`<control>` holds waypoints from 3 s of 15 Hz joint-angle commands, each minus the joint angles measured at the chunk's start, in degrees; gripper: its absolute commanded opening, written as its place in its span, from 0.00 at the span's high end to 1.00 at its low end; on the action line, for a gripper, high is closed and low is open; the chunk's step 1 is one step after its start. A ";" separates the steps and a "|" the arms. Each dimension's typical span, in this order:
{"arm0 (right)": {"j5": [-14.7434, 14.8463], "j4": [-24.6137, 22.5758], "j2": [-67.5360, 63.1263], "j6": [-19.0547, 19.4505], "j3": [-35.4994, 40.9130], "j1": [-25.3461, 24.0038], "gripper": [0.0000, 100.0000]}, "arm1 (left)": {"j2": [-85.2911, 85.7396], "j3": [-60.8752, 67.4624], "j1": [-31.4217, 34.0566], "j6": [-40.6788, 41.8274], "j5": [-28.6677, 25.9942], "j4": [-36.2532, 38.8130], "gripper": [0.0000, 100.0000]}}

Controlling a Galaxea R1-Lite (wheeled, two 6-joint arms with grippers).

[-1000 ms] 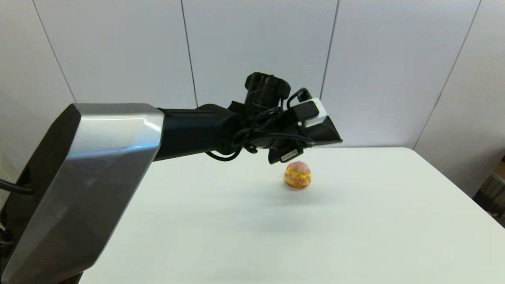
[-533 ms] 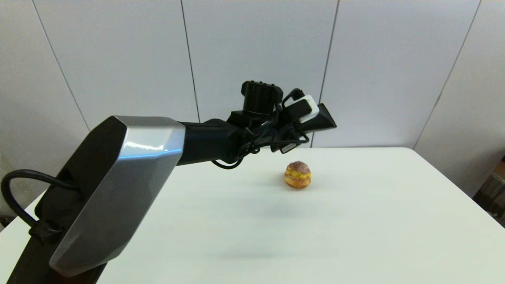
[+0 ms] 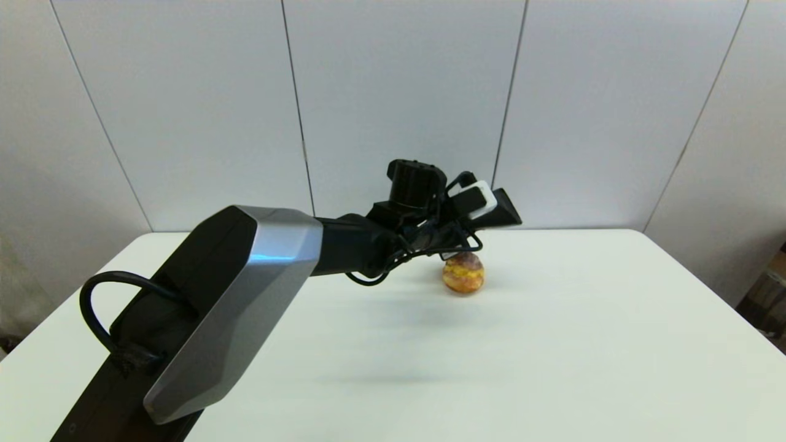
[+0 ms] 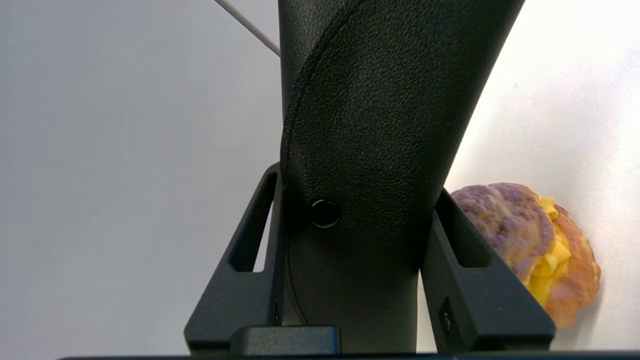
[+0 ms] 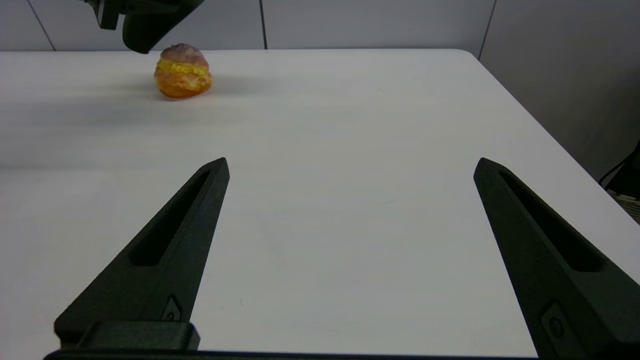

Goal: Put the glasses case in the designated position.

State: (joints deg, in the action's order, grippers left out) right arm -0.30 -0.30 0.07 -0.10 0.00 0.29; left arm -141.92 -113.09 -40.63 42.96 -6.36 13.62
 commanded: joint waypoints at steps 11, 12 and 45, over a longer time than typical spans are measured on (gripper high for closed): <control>-0.05 -0.05 -0.07 0.01 0.00 -0.03 0.00 | -2.22 -0.02 2.84 3.45 -1.90 0.27 1.00; -0.05 -0.05 -0.07 0.01 0.00 -0.03 0.00 | -2.31 -0.02 2.84 3.45 -1.90 0.27 1.00; -0.05 -0.05 -0.07 0.01 0.00 0.06 0.00 | -3.54 -0.02 2.14 3.27 -3.57 0.27 0.00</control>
State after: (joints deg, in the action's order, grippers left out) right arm -0.29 -0.33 0.07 -0.10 0.00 0.29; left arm -145.53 -113.12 -38.50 45.95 -9.97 13.78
